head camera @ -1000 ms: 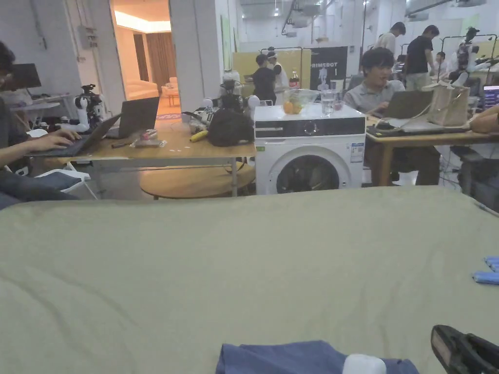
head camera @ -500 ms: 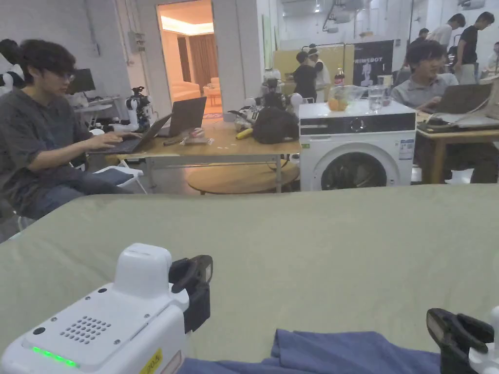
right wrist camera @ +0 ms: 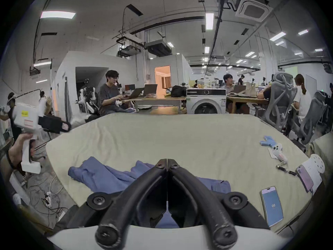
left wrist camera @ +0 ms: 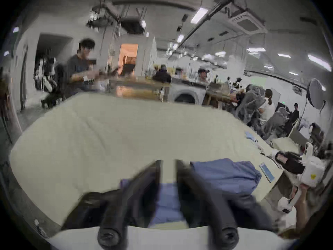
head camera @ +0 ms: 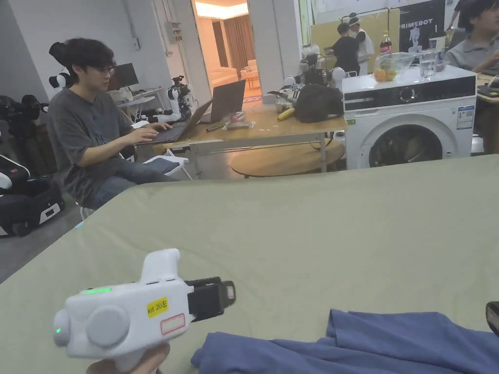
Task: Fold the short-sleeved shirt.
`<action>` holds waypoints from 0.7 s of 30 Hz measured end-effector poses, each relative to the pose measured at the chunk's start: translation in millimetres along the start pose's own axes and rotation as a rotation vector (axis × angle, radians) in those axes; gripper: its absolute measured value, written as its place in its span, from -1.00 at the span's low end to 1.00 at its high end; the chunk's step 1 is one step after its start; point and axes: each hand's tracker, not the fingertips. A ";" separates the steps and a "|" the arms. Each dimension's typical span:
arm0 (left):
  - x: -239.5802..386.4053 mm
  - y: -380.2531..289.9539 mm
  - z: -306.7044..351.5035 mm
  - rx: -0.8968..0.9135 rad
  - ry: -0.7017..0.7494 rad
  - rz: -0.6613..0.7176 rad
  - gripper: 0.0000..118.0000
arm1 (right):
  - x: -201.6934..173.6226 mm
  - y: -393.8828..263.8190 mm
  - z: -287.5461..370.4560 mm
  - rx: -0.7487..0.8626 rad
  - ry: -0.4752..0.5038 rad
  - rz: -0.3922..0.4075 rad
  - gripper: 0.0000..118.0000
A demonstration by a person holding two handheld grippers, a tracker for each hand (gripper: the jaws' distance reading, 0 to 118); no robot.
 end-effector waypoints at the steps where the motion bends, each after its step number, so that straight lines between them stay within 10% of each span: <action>1: -9.6 1.0 -16.9 -0.057 0.002 0.024 -0.51 | 4.0 -2.9 0.4 -0.006 -0.001 -0.015 -1.00; 3: -24.1 -0.6 -44.1 -0.114 0.078 0.020 0.29 | 10.9 -9.3 0.6 -0.017 -0.012 -0.030 -1.00; 11: -86.8 -26.1 -132.9 -0.302 0.199 0.239 0.20 | 41.1 -33.0 7.7 -0.091 -0.098 -0.070 -1.00; 16: -64.4 -36.4 -145.7 -0.327 0.249 -0.026 -0.35 | 56.1 -41.9 18.8 -0.117 -0.167 -0.107 -1.00; 19: -57.4 -35.8 -151.7 -0.355 0.179 0.052 -0.91 | 58.9 -50.8 28.6 -0.134 -0.207 -0.172 -1.00; 21: -49.0 -37.5 -157.1 -0.370 0.237 -0.050 -0.92 | 64.1 -62.3 30.9 -0.154 -0.252 -0.233 -1.00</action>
